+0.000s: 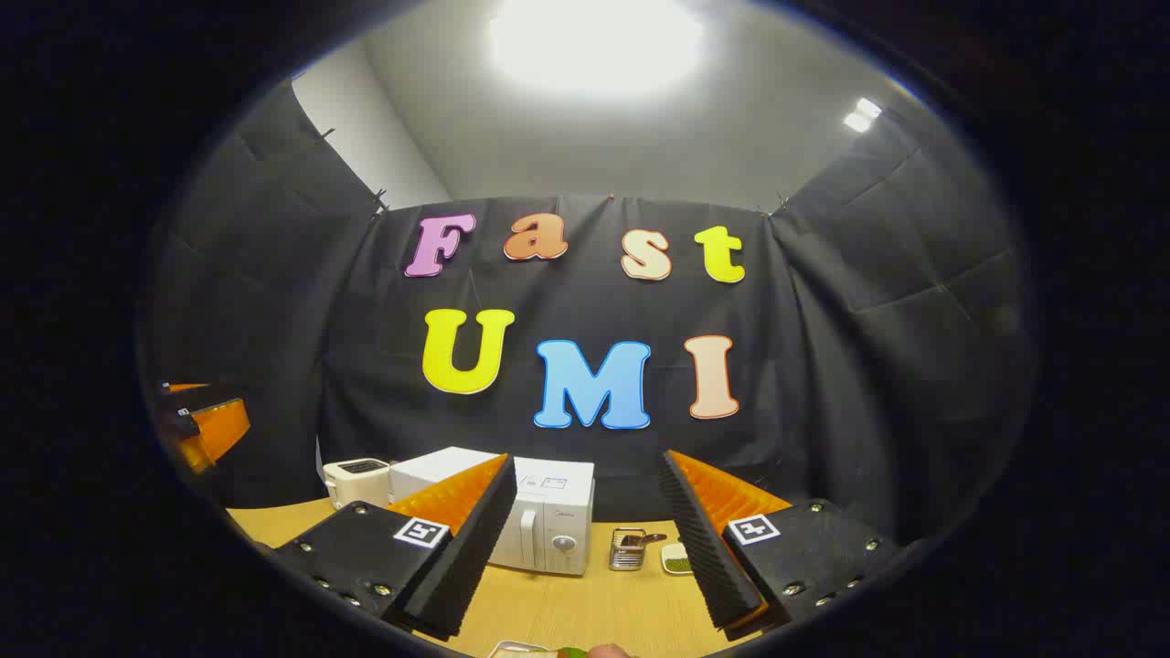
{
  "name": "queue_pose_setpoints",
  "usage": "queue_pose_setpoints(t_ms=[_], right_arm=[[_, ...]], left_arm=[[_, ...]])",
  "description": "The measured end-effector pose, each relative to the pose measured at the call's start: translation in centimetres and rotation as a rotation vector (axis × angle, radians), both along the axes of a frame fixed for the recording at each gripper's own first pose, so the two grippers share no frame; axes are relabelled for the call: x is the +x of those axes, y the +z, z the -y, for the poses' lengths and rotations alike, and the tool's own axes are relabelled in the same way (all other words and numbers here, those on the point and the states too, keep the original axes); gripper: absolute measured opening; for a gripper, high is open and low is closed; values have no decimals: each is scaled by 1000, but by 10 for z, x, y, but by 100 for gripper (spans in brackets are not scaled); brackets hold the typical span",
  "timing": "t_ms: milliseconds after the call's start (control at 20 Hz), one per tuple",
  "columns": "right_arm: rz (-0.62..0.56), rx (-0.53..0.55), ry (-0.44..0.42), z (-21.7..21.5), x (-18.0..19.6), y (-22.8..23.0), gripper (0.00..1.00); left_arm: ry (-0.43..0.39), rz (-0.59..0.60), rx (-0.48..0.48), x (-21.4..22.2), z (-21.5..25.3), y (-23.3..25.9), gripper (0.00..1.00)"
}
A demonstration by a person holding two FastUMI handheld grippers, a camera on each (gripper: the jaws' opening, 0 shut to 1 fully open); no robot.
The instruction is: Open the microwave oven with the left hand, put the food in, and close the microwave oven.
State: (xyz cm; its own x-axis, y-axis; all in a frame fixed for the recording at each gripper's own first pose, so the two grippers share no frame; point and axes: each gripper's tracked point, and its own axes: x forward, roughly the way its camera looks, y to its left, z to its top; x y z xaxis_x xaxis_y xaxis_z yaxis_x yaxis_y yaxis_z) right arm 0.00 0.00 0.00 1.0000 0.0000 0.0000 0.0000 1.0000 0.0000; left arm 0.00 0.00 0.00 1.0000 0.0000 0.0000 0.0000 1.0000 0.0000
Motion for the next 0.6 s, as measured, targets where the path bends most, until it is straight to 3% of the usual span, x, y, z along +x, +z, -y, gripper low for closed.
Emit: queue_pose_setpoints(t_ms=[600], right_arm=[[-9,1,-49,37,-11,-5,95]], left_arm=[[-80,-13,-8,4,44,-10,94]])
